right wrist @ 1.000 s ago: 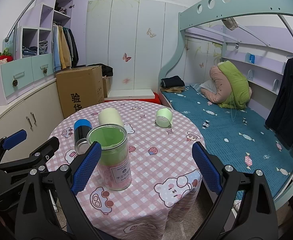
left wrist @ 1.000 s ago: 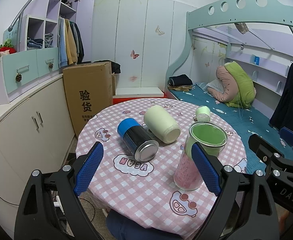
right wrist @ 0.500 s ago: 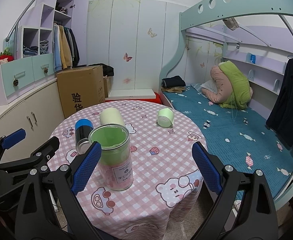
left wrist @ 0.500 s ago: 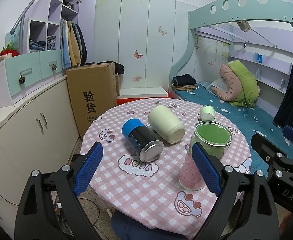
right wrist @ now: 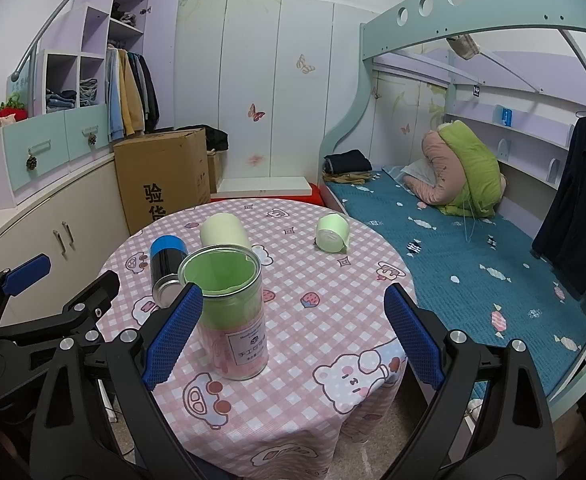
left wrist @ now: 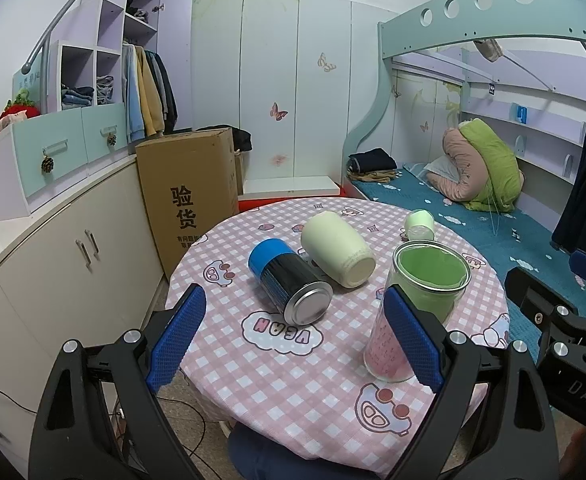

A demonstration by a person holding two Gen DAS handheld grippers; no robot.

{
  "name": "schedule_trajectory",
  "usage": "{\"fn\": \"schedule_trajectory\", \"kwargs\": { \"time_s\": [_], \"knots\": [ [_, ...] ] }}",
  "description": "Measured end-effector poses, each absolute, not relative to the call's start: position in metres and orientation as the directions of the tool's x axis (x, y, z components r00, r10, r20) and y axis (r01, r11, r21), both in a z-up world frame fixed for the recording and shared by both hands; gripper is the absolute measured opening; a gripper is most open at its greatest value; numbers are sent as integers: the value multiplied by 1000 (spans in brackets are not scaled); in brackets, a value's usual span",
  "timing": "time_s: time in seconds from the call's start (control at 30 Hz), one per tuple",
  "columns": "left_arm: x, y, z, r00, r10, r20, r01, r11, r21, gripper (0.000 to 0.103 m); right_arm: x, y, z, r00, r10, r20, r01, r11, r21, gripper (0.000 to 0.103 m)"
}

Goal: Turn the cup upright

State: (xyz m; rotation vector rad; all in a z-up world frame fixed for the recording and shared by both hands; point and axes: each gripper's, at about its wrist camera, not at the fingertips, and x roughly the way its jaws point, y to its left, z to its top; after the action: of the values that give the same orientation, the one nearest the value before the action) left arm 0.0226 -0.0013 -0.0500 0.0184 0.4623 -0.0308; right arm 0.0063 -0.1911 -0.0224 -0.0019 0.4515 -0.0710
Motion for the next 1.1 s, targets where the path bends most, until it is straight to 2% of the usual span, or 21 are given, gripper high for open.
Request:
{"fn": "schedule_trajectory", "kwargs": {
  "time_s": [1.1],
  "knots": [
    [41, -17, -55, 880, -17, -475, 35, 999, 29, 87, 23, -201, -43, 881, -93, -463, 97, 995, -14, 92]
  ]
}}
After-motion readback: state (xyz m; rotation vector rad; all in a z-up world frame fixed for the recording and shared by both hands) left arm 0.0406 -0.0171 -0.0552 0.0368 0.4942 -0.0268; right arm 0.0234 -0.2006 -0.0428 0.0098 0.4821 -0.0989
